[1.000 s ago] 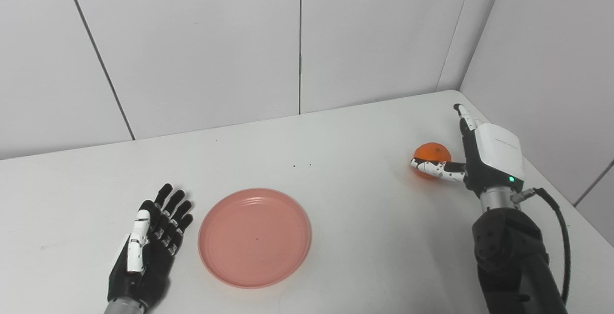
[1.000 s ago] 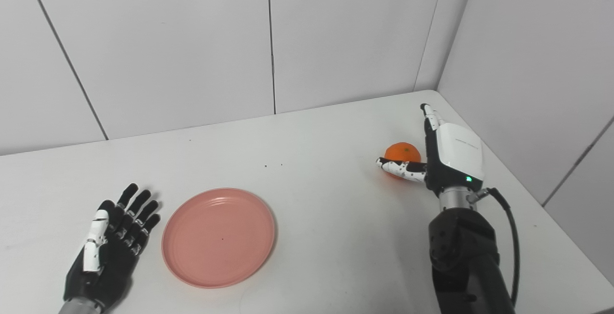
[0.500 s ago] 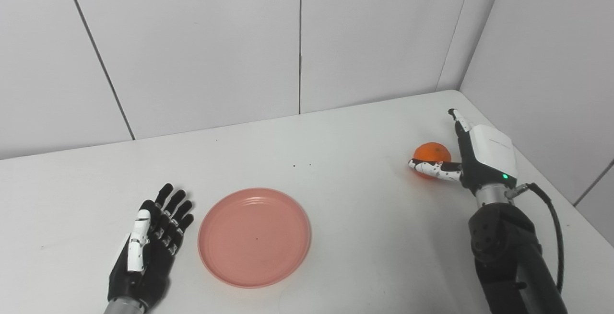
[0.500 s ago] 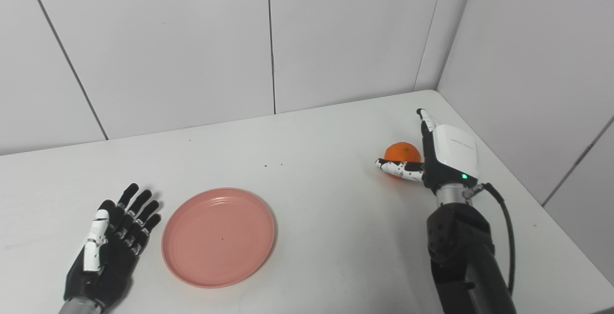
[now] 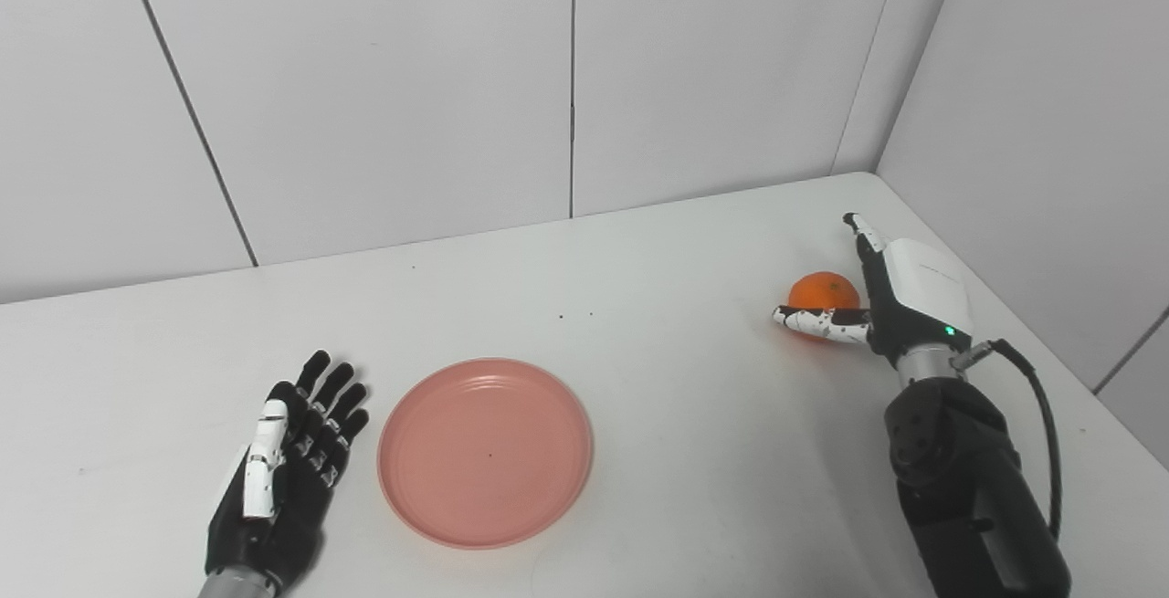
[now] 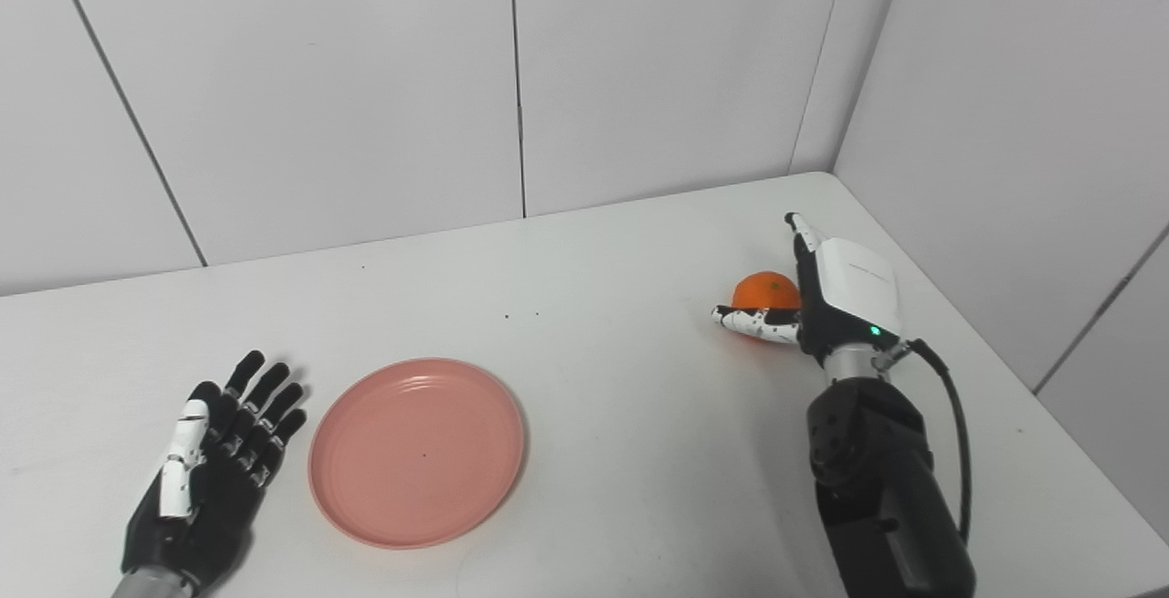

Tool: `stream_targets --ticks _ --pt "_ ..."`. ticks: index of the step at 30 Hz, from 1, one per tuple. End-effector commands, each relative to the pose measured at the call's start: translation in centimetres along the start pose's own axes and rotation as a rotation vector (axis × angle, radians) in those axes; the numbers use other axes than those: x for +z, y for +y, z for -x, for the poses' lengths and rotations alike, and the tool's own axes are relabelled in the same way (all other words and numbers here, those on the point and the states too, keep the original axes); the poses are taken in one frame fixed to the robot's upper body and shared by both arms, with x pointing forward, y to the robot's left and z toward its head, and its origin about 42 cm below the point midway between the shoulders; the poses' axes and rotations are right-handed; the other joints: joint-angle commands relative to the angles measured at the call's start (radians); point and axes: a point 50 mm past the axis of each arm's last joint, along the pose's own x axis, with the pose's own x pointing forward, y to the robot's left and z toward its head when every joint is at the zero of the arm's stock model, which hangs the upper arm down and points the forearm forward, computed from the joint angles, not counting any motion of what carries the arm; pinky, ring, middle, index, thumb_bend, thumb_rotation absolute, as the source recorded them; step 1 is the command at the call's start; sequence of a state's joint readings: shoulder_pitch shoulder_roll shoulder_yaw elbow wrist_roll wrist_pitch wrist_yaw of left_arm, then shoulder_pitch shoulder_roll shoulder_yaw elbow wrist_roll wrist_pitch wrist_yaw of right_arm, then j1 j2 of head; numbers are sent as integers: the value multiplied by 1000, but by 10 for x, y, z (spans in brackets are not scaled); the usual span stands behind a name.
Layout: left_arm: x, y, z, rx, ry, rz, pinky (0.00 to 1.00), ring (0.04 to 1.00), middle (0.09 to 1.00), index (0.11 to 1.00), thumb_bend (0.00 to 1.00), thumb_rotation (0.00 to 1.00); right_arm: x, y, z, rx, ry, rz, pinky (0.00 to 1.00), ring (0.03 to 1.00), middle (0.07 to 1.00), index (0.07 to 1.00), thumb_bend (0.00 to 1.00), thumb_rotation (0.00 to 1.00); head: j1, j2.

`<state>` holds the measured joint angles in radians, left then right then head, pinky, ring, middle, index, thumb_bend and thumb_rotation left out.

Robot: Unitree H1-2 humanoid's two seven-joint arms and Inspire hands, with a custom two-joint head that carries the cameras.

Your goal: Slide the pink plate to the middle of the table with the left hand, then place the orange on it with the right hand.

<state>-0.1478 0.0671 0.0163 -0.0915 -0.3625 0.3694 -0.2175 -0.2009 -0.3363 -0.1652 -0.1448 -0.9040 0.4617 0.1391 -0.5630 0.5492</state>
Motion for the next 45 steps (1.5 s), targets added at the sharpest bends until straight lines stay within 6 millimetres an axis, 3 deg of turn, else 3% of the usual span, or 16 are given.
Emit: stream_targets --ticks 1,45 --pt "-3 2 4 11 28 -13 986 967 973 970 324 1000 7 -20 -11 -87 -23 3 737 849 895 912 939 501 2 -2" --pt "-5 4 6 -6 22 -6 1000 980 982 979 320 1000 7 -7 -35 -18 16 -31 691 799 842 851 923 386 -2 -3"
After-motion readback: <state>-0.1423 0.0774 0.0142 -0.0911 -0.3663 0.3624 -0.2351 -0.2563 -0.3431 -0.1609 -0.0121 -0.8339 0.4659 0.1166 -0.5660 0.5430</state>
